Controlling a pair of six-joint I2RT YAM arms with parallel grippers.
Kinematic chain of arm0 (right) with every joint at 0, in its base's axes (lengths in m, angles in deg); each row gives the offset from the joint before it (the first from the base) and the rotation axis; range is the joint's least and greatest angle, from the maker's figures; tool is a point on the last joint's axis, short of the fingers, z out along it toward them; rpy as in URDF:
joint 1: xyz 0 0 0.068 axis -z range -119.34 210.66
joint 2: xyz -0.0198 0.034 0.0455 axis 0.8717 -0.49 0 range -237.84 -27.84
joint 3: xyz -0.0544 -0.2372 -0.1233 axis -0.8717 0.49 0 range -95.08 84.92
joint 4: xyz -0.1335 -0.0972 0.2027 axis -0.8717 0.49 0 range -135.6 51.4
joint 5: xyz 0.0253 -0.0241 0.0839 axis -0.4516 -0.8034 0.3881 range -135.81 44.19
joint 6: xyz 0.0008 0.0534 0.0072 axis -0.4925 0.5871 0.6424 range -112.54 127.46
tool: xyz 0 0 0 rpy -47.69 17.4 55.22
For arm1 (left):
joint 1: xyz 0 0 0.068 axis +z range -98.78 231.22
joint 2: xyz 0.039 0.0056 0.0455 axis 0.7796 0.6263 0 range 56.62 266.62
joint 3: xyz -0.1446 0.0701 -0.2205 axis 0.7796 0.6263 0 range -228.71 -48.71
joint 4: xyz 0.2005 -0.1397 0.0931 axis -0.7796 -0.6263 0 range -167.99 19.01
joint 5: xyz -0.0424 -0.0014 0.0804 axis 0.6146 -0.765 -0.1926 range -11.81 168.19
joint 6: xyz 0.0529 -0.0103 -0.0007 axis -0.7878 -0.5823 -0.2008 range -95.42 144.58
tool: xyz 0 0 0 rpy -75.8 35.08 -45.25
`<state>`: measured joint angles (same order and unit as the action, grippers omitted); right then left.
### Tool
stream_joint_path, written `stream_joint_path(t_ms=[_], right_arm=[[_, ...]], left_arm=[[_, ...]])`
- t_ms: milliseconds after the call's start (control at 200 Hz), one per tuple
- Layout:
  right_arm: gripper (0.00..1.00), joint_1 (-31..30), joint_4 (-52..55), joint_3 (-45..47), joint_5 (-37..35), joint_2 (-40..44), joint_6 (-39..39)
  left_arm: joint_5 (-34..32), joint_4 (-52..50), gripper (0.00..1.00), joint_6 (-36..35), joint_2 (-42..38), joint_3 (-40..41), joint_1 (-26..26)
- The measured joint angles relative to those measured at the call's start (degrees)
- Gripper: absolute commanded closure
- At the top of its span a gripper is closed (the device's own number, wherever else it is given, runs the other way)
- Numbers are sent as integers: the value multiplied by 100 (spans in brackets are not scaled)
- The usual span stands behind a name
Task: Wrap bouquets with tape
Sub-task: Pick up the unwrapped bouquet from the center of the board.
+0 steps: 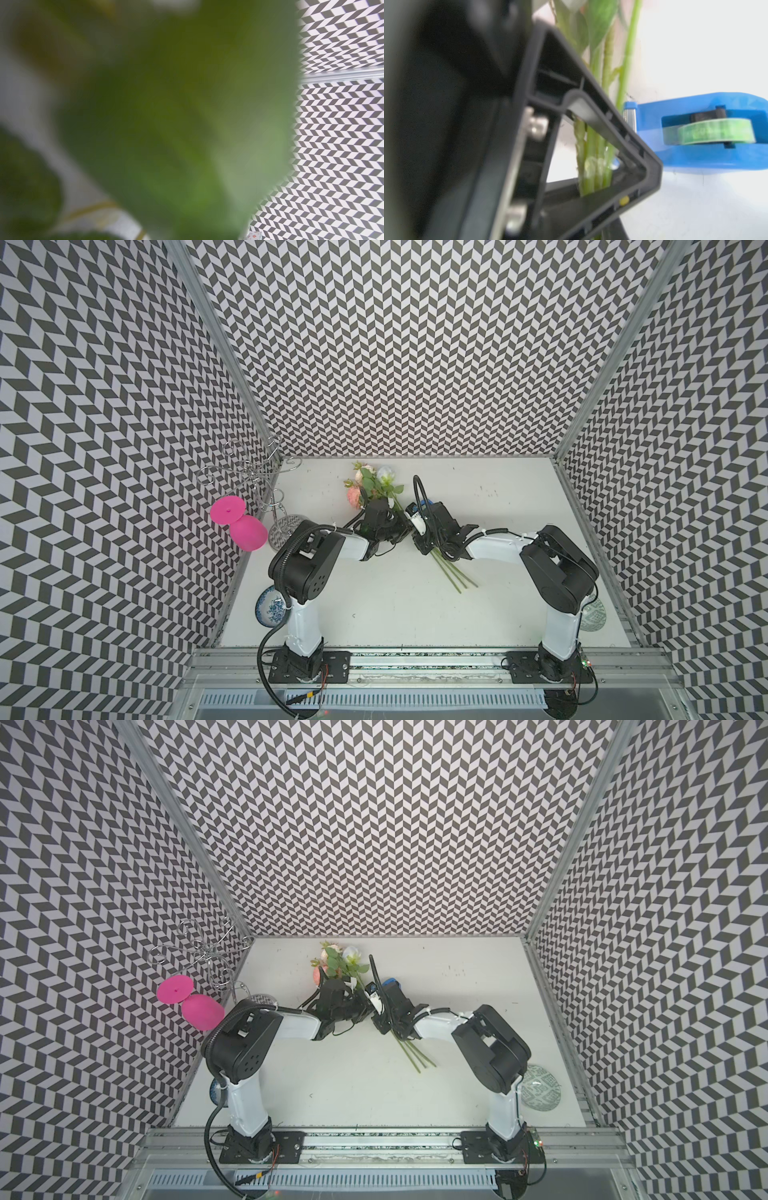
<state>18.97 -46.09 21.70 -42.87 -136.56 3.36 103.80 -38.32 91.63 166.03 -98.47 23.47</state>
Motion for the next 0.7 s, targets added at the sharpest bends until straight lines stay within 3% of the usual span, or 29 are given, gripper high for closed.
stream_joint_path(t_ms=[130,240,426,701], right_arm=[[44,212,-125,205,533,214,96],[35,564,-262,455,1436,588,326],[34,1261,-732,688,2911,907,997],[37,1349,-835,708,4019,363,1687]], left_arm=[[90,105,100,24,0,4,-13],[146,404,100,101,0,92,-13],[254,933,100,186,0,310,-13],[315,2033,100,468,103,695,-13]])
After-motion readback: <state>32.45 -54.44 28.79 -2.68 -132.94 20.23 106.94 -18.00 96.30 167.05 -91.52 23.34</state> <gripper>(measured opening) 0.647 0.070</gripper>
